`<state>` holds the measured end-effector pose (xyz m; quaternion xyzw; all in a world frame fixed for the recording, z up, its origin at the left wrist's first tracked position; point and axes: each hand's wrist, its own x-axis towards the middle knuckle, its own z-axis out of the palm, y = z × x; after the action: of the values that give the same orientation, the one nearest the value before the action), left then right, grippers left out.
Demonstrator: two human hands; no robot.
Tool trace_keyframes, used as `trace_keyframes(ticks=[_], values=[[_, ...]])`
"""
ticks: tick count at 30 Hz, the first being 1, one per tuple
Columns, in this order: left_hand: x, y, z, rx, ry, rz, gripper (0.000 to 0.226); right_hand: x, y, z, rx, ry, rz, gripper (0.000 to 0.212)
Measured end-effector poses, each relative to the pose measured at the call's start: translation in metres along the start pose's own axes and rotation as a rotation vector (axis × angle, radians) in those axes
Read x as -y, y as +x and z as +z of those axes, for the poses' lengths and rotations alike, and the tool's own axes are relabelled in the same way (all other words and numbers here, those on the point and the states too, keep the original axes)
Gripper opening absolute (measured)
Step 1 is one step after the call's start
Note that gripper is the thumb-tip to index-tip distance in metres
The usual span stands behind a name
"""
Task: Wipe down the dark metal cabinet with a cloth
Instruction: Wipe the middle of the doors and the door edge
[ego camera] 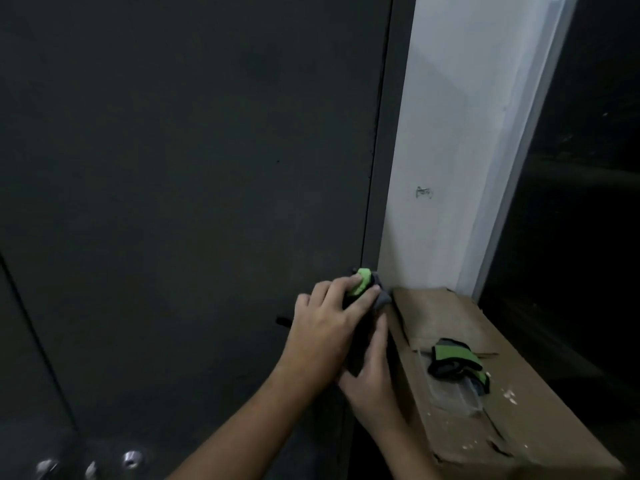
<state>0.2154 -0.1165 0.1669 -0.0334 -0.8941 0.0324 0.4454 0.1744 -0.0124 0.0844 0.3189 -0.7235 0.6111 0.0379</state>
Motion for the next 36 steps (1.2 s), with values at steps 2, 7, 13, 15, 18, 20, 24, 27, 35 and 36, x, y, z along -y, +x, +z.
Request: trace_keyframes(ticks=[2,7,13,15,18,20,24,27,35,36], values=[[0.000,-0.020,0.002,0.108,-0.090,-0.039,0.058,-0.002,-0.015,0.018,-0.088,-0.194,0.059,0.111],[0.014,-0.077,0.007,0.343,-0.357,-0.088,0.058,-0.007,-0.040,0.051,-0.402,-0.234,0.078,0.071],[0.025,-0.131,0.009,0.396,-0.373,-0.142,0.059,-0.015,-0.059,0.088,-0.475,-0.083,0.216,0.064],[0.031,-0.147,0.009,0.410,-0.390,-0.153,0.060,-0.025,-0.067,0.100,-0.465,-0.156,0.203,0.066],[0.038,-0.163,0.007,0.420,-0.523,-0.230,0.063,-0.036,-0.071,0.123,-0.522,-0.437,0.066,0.032],[0.041,-0.170,0.005,0.358,-0.526,-0.288,0.060,-0.043,-0.073,0.135,-0.431,-0.495,0.067,0.042],[0.051,-0.184,0.001,0.345,-0.418,-0.312,0.057,-0.089,-0.081,0.140,-0.475,-0.523,0.012,0.060],[0.064,-0.194,-0.002,0.407,-0.311,-0.272,0.066,-0.116,-0.094,0.131,-0.507,-0.462,0.014,0.060],[0.077,-0.213,0.002,0.527,-0.208,-0.229,0.080,-0.162,-0.104,0.122,-0.817,0.315,0.751,0.076],[0.078,-0.213,0.003,0.525,-0.217,-0.228,0.078,-0.155,-0.101,0.123,-0.846,0.376,0.739,0.076]])
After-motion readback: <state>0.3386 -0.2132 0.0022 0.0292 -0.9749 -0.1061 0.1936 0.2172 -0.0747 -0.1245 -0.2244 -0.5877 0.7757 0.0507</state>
